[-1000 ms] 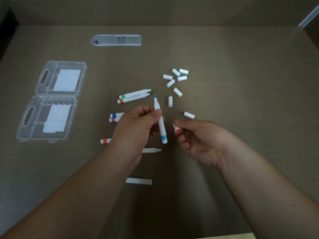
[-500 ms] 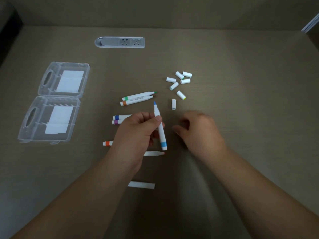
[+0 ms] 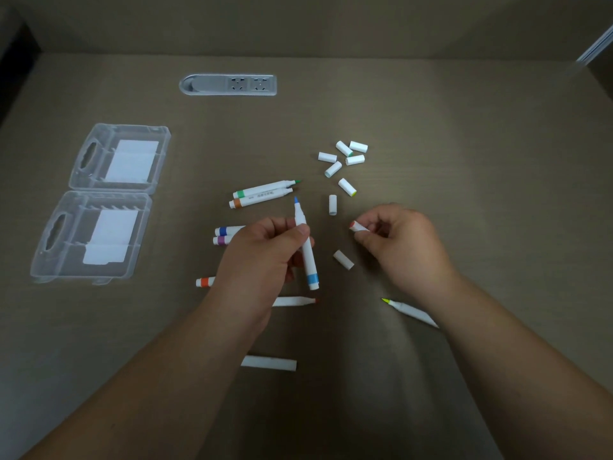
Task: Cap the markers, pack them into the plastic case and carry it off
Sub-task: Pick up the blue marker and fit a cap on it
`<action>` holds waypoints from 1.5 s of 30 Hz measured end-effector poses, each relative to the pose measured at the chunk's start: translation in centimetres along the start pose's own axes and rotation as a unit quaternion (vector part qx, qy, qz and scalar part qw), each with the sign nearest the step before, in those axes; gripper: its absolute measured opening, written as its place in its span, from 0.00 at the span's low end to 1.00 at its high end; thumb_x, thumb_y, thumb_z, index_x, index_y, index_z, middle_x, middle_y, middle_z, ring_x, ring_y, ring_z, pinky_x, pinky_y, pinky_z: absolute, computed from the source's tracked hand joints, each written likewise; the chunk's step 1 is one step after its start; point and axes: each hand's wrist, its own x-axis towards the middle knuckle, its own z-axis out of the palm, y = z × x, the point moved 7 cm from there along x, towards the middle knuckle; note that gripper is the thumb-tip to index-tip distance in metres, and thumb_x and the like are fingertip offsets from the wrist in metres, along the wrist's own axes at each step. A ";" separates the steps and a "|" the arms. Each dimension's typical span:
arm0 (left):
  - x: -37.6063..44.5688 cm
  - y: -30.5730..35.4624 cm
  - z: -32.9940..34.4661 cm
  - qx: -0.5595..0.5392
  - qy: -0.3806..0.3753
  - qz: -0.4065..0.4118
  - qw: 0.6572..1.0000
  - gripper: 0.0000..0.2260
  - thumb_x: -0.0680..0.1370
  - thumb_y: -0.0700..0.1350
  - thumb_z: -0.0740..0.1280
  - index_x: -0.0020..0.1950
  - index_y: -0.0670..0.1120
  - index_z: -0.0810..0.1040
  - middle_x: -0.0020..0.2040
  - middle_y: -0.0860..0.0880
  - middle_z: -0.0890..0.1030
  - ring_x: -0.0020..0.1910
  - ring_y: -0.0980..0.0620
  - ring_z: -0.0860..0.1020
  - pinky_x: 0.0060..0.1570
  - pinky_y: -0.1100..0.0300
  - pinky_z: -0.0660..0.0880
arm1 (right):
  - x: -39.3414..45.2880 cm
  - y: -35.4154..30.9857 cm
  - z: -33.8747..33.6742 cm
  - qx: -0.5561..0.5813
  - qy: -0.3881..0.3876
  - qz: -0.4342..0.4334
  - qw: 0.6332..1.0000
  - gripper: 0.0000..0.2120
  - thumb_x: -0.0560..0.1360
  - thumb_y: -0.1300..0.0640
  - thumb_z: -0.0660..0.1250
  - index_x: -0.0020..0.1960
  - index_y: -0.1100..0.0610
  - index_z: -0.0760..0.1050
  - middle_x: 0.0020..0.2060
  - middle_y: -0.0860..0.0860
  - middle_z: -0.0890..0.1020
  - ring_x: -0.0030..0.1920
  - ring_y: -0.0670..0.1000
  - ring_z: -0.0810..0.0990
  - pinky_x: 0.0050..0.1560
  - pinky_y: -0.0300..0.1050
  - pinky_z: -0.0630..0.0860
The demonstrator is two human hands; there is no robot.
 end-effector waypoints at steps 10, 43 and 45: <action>1.4 2.5 0.6 -0.036 -0.008 0.024 0.999 0.04 0.79 0.44 0.68 0.46 0.47 0.82 0.39 0.50 0.85 0.30 0.57 0.78 0.36 0.57 0.71 | -3.1 -2.8 0.7 0.255 -0.099 -0.033 0.961 0.09 0.73 0.65 0.72 0.43 0.52 0.81 0.32 0.60 0.79 0.33 0.52 0.73 0.35 0.41 0.69; 2.2 1.7 -2.1 -0.013 0.014 0.005 1.000 0.06 0.79 0.46 0.69 0.44 0.50 0.83 0.41 0.51 0.87 0.34 0.58 0.80 0.39 0.58 0.76 | 5.8 -4.3 4.6 -0.250 -0.044 0.020 0.967 0.10 0.76 0.49 0.67 0.43 0.56 0.78 0.43 0.53 0.79 0.44 0.55 0.77 0.40 0.44 0.73; 2.4 1.7 -2.3 -0.017 0.013 0.006 1.000 0.06 0.79 0.46 0.69 0.43 0.51 0.83 0.42 0.50 0.87 0.38 0.55 0.81 0.42 0.55 0.76 | 5.0 -4.6 4.5 -0.215 -0.058 -0.006 0.975 0.10 0.76 0.49 0.67 0.46 0.56 0.80 0.43 0.53 0.80 0.45 0.54 0.79 0.41 0.44 0.75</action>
